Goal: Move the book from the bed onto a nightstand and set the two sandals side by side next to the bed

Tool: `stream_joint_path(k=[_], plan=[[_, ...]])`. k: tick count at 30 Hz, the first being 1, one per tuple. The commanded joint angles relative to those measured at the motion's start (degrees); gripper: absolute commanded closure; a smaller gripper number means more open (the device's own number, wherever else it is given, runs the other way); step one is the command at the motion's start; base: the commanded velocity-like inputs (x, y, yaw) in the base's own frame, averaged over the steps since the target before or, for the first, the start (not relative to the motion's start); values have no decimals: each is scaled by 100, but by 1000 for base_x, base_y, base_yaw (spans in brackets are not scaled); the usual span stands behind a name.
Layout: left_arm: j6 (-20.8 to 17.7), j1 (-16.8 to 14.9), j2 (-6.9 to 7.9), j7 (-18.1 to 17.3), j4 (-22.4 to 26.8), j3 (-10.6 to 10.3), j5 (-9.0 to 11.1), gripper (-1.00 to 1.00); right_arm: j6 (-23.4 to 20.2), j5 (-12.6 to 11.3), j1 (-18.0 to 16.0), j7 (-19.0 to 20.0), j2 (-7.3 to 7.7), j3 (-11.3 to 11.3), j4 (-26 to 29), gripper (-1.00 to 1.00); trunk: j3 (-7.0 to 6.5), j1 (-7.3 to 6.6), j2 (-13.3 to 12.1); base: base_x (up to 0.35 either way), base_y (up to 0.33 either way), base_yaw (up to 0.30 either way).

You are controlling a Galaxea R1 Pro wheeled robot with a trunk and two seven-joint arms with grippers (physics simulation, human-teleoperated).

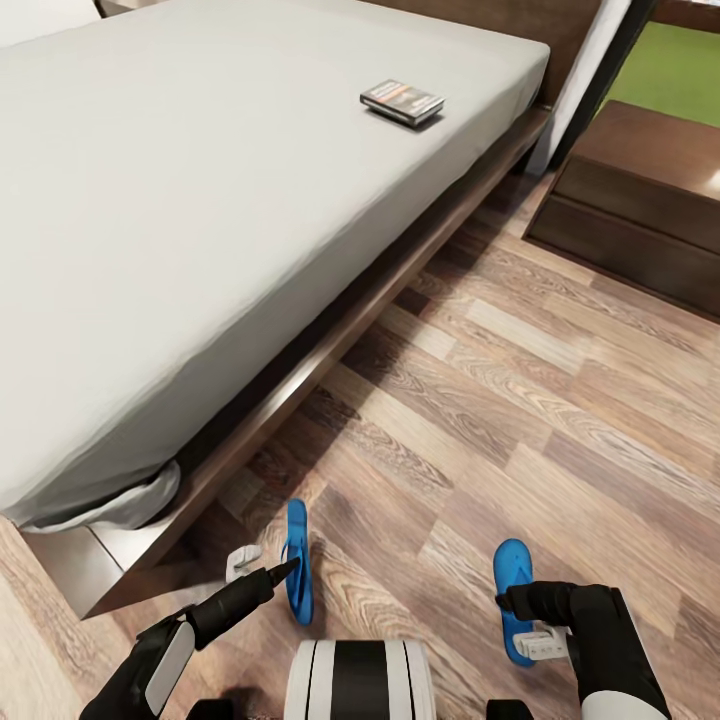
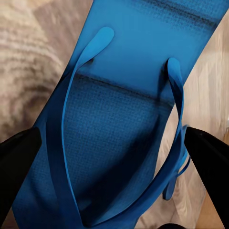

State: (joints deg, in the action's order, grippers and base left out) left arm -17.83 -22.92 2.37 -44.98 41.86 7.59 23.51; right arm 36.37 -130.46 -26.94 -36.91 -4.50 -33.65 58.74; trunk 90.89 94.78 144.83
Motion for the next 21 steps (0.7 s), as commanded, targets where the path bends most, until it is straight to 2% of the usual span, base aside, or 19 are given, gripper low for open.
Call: stream_joint_path(k=[1,11,21], plan=[[-53,-2,0,-11,-1,5,49,100,18,-15,-4,-9,-6,-19,6,-100,26,1,3,0,0,0],[-53,-2,0,-11,-2,10,49,100,20,-15,-4,-9,-7,-19,6,-100,247,27,16,0,0,0],[-69,-2,27,-56,4,34,56,100,20,-15,-4,-9,-5,-19,6,-100,247,27,16,0,0,0]])
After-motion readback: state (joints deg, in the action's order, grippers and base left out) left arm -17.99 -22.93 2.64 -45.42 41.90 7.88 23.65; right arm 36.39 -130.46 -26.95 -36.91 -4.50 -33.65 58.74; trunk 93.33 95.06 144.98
